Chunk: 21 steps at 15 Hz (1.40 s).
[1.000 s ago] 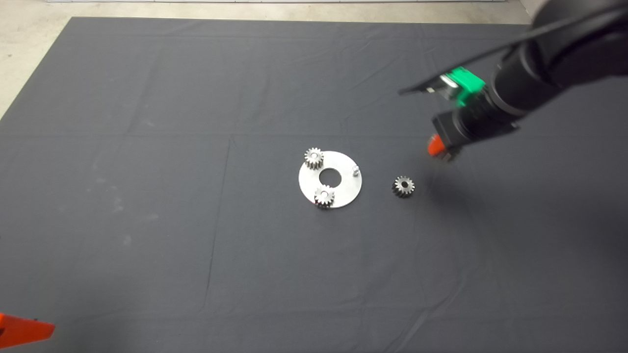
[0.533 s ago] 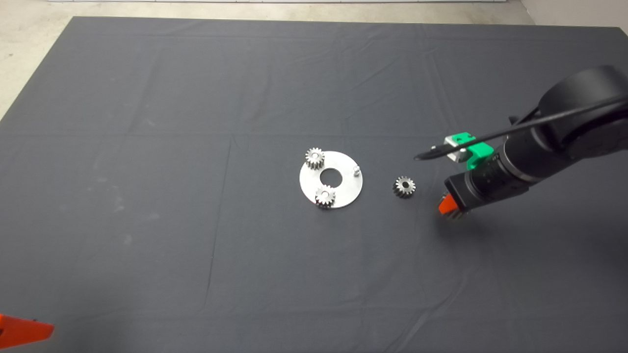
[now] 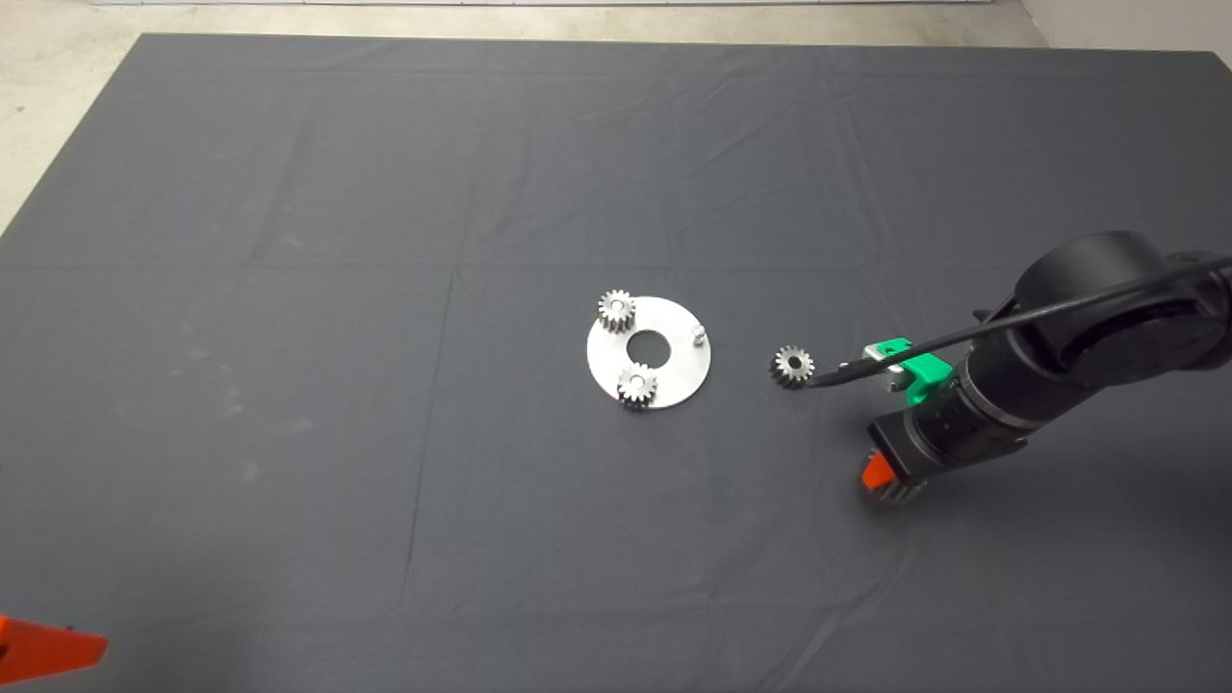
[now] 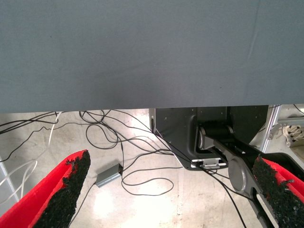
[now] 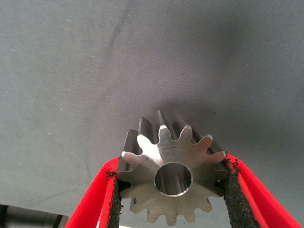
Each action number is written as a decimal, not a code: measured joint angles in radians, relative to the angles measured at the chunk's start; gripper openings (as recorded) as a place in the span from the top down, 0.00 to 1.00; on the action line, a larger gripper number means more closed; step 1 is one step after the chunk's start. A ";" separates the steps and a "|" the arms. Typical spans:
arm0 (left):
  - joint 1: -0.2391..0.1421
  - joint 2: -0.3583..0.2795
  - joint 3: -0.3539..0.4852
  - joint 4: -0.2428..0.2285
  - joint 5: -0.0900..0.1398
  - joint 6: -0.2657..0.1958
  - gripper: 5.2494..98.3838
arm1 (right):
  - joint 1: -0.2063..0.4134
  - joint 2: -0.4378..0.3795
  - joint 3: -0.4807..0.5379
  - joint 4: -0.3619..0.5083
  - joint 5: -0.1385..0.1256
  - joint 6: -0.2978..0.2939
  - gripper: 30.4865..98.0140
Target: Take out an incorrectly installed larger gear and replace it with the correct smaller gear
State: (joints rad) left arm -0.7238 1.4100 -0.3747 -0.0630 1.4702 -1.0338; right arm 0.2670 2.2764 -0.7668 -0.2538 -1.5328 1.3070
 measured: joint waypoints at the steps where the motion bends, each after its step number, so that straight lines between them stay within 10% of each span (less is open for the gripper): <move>1: 0.000 0.000 0.000 0.000 0.000 0.000 0.11 | -0.001 -0.002 0.000 -0.007 0.003 0.000 0.78; 21: 0.000 -0.019 0.002 0.000 0.000 0.000 0.11 | -0.015 -0.033 -0.037 -0.067 0.003 -0.036 0.71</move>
State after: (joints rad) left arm -0.7238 1.3909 -0.3728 -0.0630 1.4702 -1.0337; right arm 0.2520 2.2432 -0.8034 -0.3213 -1.5298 1.2711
